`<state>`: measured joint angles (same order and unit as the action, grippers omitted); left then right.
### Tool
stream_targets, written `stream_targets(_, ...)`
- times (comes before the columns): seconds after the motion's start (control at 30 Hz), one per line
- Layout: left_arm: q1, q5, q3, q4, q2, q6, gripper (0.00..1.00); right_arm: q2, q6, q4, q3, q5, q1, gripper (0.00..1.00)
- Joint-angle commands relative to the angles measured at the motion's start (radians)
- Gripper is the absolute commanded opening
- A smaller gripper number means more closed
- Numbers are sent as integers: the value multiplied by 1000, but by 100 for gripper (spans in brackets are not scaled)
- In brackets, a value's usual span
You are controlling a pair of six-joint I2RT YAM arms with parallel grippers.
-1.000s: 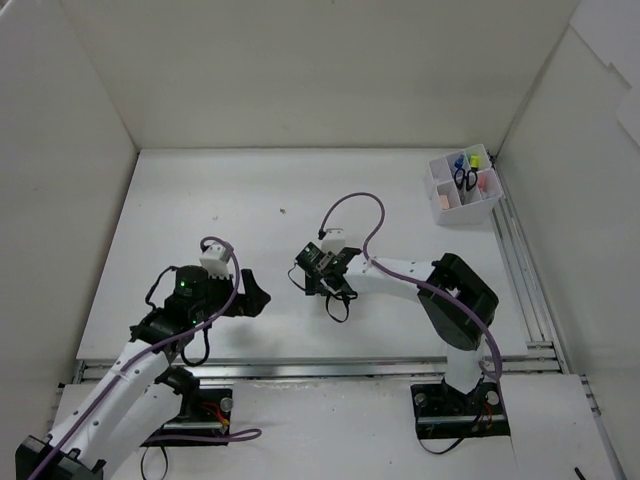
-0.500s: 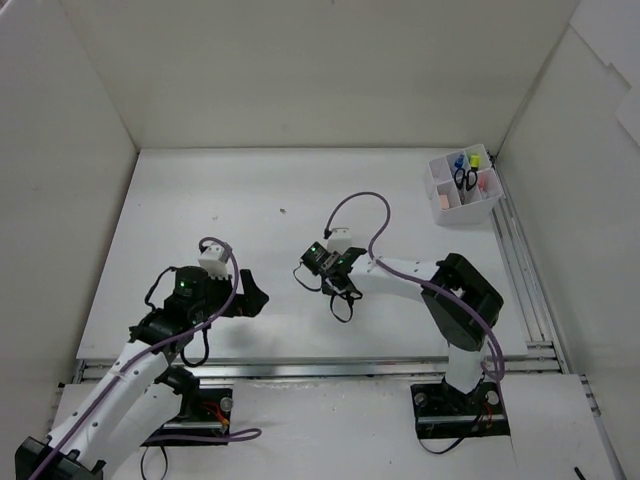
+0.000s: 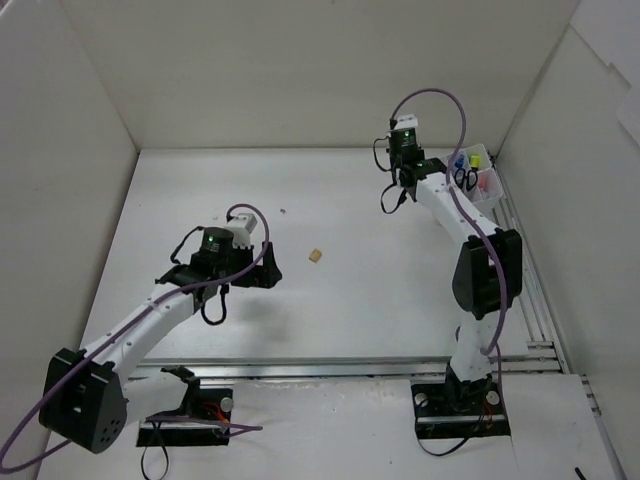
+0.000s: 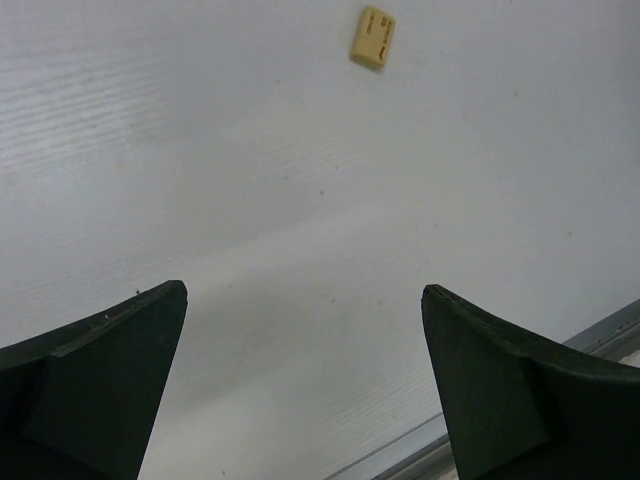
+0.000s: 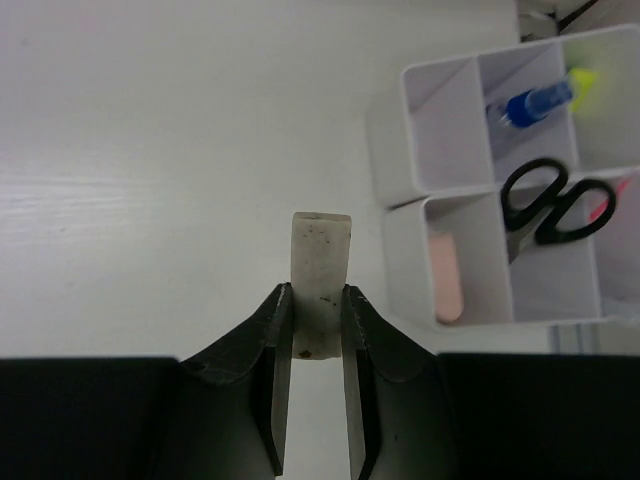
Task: Sort the stationery into containers
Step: Place the stationery in the storage box.
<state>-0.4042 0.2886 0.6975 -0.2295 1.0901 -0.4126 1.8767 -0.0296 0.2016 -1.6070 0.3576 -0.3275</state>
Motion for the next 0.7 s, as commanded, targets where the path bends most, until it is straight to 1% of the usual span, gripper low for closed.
stream_targets(0.0,-7,-11,134,62,97,63,100,107,229,-14,-172,15,74,0)
stream_targets(0.07,-7,1,193,64,181,99,100,192,278,-13,-247,30,106,0)
stream_targets(0.1,-7,9,215,67,204,110,99,217,287,-13,-321,49,134,0)
stream_targets(0.13,-7,26,232,67,232,121,100,273,313,-10,-356,50,146,0)
stream_targets(0.17,-7,37,273,65,284,133,100,300,316,-10,-384,52,159,0)
stream_targets(0.2,-16,53,290,68,307,155,99,326,318,-7,-439,38,180,0)
stream_targets(0.27,-16,63,342,70,374,164,100,401,349,-10,-488,32,192,0)
stream_targets(0.3,-25,79,359,68,396,173,100,462,352,-8,-557,75,197,0)
stream_targets(0.33,-25,90,375,70,418,181,99,487,373,-10,-591,87,202,0)
stream_targets(0.37,-25,96,408,65,457,187,100,516,382,-10,-664,125,214,0)
stream_targets(0.47,-50,115,463,49,528,224,99,597,410,-10,-753,175,229,0)
stream_targets(0.53,-65,129,481,44,556,261,100,611,396,-10,-758,169,238,5)
stream_targets(0.6,-93,135,507,26,590,284,100,602,379,-10,-733,132,249,14)
stream_targets(0.63,-103,138,510,24,597,305,99,586,361,-8,-717,124,257,25)
stream_targets(0.67,-123,130,514,22,611,311,100,570,353,-10,-679,113,258,32)
